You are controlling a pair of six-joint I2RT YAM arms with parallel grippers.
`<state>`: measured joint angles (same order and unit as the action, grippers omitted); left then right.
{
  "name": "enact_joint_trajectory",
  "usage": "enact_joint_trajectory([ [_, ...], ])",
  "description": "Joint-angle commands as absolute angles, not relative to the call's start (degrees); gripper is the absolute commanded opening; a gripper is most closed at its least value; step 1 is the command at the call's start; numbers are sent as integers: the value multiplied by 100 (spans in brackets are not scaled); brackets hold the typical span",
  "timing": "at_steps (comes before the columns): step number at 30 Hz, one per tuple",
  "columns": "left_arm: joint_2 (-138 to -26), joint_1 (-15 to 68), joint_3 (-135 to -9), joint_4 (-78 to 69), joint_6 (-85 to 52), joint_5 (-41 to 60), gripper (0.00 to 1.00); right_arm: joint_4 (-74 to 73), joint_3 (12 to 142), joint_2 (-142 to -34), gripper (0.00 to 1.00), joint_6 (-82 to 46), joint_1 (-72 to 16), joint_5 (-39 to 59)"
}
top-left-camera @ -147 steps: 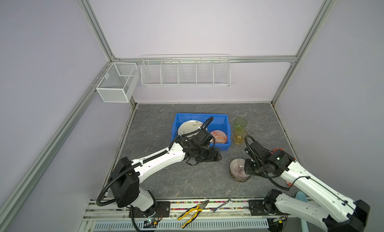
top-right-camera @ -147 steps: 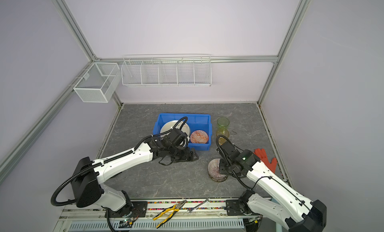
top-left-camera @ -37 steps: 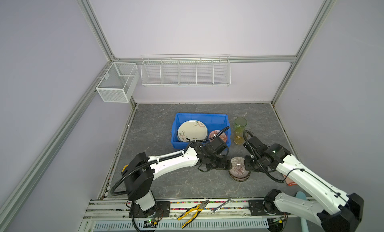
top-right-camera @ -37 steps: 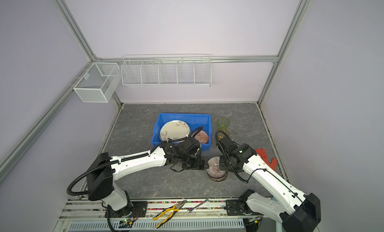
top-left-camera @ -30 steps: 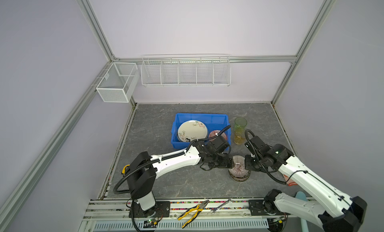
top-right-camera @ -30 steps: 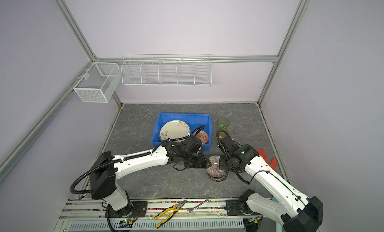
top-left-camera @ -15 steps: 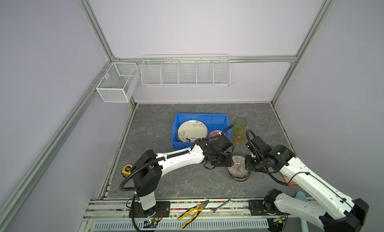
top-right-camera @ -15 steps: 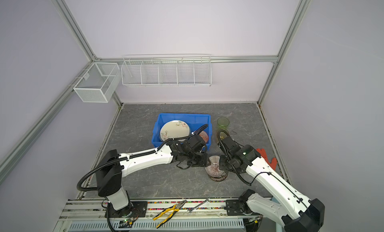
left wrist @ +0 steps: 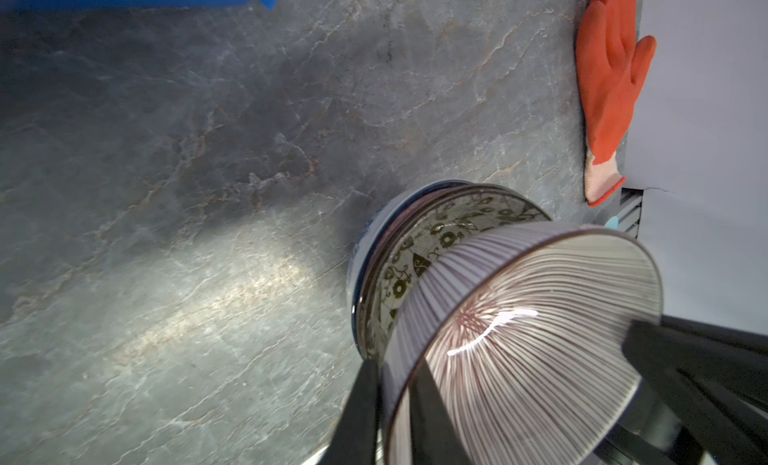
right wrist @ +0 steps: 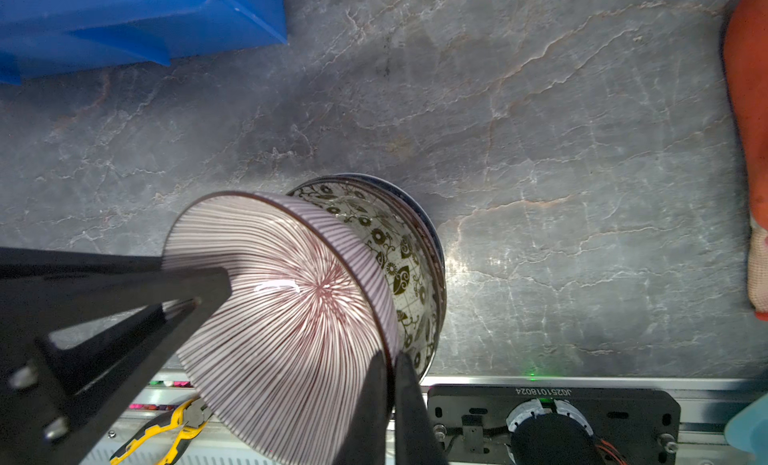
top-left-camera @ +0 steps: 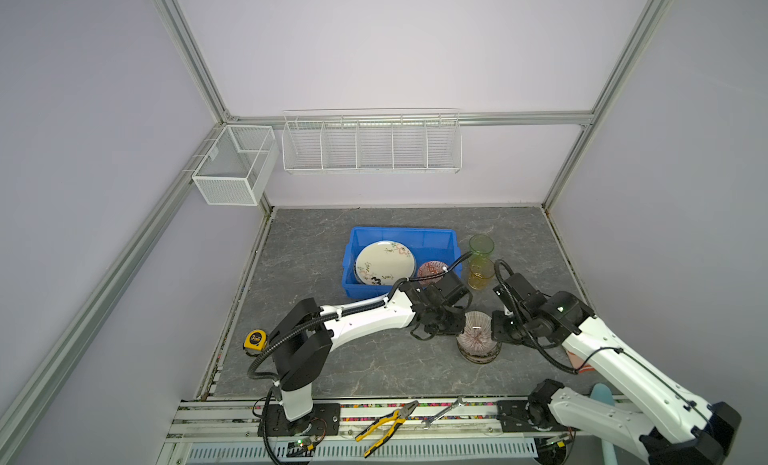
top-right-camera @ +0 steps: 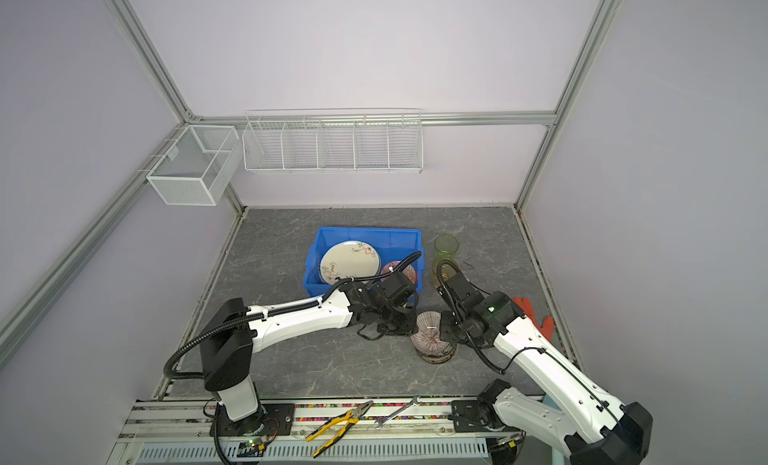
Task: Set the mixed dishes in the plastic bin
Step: 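Lift the striped bowl off the stack with the left gripper while the right releases, then carry the striped bowl to the blue bin with the left gripper while the right withdraws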
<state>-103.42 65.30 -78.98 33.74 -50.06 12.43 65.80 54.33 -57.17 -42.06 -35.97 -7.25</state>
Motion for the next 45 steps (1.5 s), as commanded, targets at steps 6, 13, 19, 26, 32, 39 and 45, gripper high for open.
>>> enact_joint_trajectory([
  [6, -10422, 6580, -8133, 3426, -4990, 1213, 0, 6459, 5596, -5547, 7, -4276, -3568, -593],
  [13, -10363, 6579, -8229, 3535, -4970, 1182, 0, 6460, 5685, -5353, 22, -4223, -3563, -651],
  [19, -10337, 6578, -8413, 3723, -4880, 1165, 0, 6383, 5721, -5005, 49, -4138, -3560, -641],
  [26, -10331, 6527, -8916, 4214, -4567, 980, 0, 6478, 5862, -4701, 94, -4073, -3567, -560],
  [32, -10336, 6370, -9234, 4544, -4308, 965, 0, 6524, 5777, -4053, 95, -4267, -3568, -764],
  [39, -10234, 5988, -9402, 4918, -3991, 923, 0, 6820, 5603, -3571, 88, -4577, -3562, -701],
  [45, -10235, 5616, -9677, 5266, -3707, 836, 0, 6925, 5385, -3075, 88, -4894, -3561, -732],
])
